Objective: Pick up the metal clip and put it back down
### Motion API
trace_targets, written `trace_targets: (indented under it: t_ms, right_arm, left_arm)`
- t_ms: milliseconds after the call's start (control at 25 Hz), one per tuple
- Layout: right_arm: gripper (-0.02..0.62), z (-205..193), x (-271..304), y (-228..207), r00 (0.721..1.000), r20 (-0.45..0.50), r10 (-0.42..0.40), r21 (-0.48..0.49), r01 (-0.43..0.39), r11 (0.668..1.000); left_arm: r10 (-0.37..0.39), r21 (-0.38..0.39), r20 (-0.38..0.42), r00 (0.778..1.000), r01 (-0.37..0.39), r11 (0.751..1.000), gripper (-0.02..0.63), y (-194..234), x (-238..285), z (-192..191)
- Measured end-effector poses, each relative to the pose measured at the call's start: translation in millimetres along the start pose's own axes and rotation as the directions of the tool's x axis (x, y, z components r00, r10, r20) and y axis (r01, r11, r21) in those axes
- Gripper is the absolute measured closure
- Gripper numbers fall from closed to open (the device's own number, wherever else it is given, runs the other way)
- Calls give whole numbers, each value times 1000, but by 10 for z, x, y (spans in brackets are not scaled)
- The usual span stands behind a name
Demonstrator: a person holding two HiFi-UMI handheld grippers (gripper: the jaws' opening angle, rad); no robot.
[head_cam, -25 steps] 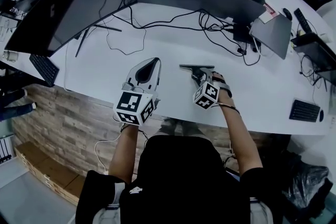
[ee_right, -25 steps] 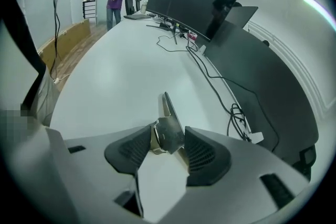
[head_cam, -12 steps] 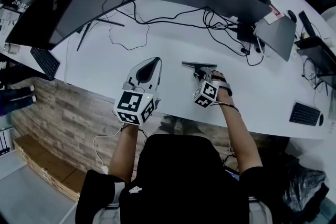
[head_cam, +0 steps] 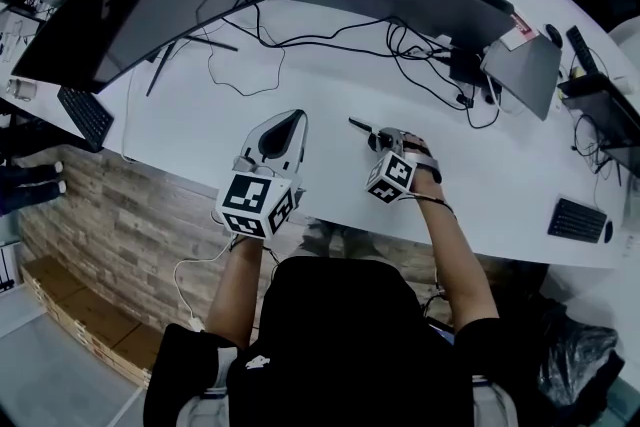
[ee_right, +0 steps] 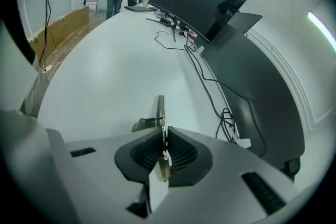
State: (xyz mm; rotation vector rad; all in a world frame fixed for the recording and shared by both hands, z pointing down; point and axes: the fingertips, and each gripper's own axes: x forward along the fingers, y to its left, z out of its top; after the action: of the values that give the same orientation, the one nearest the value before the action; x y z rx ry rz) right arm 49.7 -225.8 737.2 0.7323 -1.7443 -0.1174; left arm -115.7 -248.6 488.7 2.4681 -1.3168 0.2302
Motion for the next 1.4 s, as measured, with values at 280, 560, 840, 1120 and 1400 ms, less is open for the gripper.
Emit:
trace_targets:
  t_ms: [280,560,840,1120,1400]
  right_arm:
    - [569,-43,-97,-72,1000,-15,9,98,-8,995]
    - [569,126,-409,-346,997,75,-26,268,5,963]
    - [569,322,-834,-682,980,170,-104,428,22,904]
    - [569,545,-1419,-1073,931,293,-217,557,18,830]
    - [569,764,-2105,-1455,851,398,-342,639,10,769]
  left_arm:
    - [-3,5,19,1000,3,1000,594,-49,-24,73]
    - [-1,14,46,999,0,1000,594,-138,-76,180]
    - [6,27,76,997,-8,1000,594,-195,-184,317]
    - [6,54,117,993,-13,998,592,-303,-265,521]
    - [-7,90,173,985,-9,996,594,-454,-361,800]
